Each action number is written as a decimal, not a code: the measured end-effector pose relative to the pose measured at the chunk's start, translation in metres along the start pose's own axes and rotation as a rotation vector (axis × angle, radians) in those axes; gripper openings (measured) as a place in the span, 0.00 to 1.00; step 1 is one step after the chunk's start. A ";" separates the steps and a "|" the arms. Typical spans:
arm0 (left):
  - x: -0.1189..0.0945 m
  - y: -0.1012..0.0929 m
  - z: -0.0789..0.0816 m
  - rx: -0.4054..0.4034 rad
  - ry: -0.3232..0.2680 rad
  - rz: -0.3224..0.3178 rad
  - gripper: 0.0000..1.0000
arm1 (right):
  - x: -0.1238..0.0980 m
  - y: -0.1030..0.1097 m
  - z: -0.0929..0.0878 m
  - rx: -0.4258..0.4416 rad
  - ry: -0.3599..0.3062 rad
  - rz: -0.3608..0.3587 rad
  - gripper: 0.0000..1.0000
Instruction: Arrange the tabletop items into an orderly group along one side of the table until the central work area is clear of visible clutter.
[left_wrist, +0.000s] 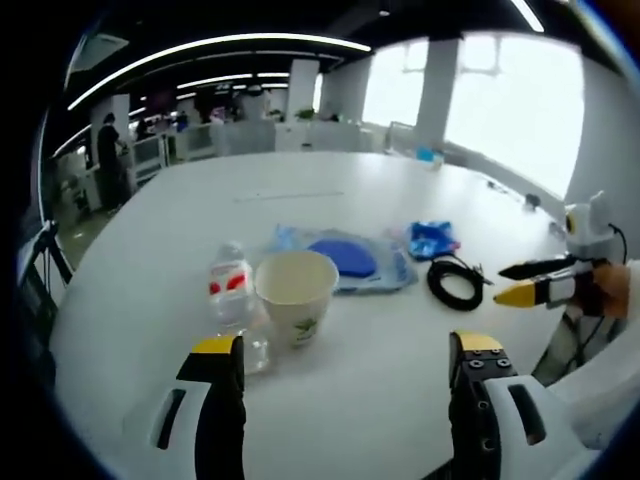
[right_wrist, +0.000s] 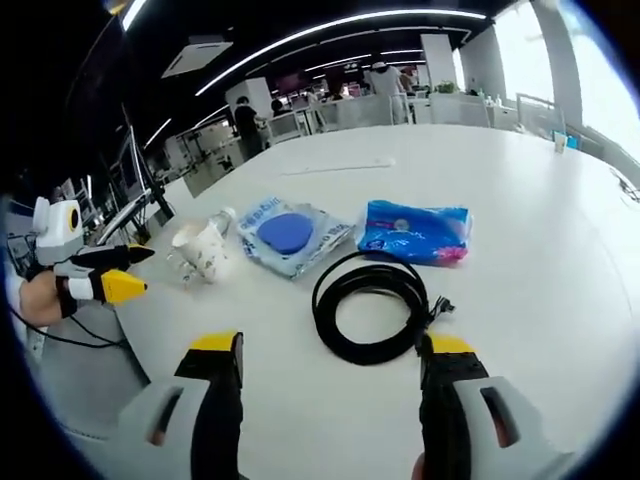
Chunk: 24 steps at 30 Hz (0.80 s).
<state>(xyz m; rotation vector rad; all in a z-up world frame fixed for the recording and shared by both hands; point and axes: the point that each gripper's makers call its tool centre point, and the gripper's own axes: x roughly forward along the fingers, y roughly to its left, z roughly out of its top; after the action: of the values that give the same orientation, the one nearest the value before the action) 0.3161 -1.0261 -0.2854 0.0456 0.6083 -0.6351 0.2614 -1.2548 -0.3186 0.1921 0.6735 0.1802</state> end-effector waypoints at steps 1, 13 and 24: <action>-0.001 0.001 -0.001 0.001 0.001 -0.002 0.80 | -0.001 0.001 0.001 0.005 -0.003 -0.007 0.71; 0.000 0.012 -0.006 -0.019 0.014 -0.028 0.79 | -0.012 0.005 -0.001 0.021 -0.004 -0.051 0.71; 0.000 0.027 0.004 -0.032 0.002 -0.021 0.79 | -0.012 0.004 0.000 0.056 -0.012 -0.064 0.71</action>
<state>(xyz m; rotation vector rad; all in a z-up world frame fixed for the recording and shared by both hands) 0.3336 -1.0056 -0.2860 0.0098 0.6213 -0.6453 0.2521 -1.2536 -0.3106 0.2250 0.6726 0.0990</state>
